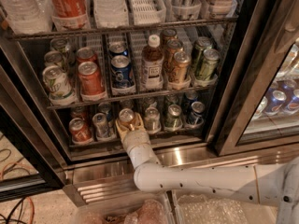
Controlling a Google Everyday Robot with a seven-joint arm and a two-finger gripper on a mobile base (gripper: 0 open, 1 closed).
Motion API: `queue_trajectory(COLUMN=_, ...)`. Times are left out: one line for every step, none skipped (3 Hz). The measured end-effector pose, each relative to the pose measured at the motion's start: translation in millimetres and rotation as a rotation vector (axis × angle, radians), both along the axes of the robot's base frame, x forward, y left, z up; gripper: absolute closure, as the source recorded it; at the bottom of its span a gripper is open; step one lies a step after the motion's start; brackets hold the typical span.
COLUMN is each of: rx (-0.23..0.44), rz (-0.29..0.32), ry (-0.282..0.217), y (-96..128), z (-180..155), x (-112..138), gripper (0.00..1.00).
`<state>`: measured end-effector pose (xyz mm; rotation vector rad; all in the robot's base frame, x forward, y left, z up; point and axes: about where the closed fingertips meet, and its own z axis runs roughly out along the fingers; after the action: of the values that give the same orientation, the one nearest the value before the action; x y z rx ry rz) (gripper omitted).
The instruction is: Pick orange can from bottom shelf of fridge
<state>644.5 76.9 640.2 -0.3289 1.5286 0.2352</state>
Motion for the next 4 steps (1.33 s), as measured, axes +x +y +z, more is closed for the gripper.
queue_trajectory(rx=0.012, rz=0.012, ry=-0.039, y=-1.1, z=16.5, x=-12.4, gripper=1.0)
queue_trajectory(rx=0.011, rz=0.026, ry=-0.069, y=-6.4, z=32.2, x=-37.2, gripper=1.0)
queue_trajectory(rx=0.027, rz=0.041, ry=-0.089, y=-9.7, z=43.0, x=-56.9, gripper=1.0)
queue_trajectory(rx=0.06, rz=0.06, ry=-0.094, y=-11.5, z=51.1, x=-72.6, gripper=1.0)
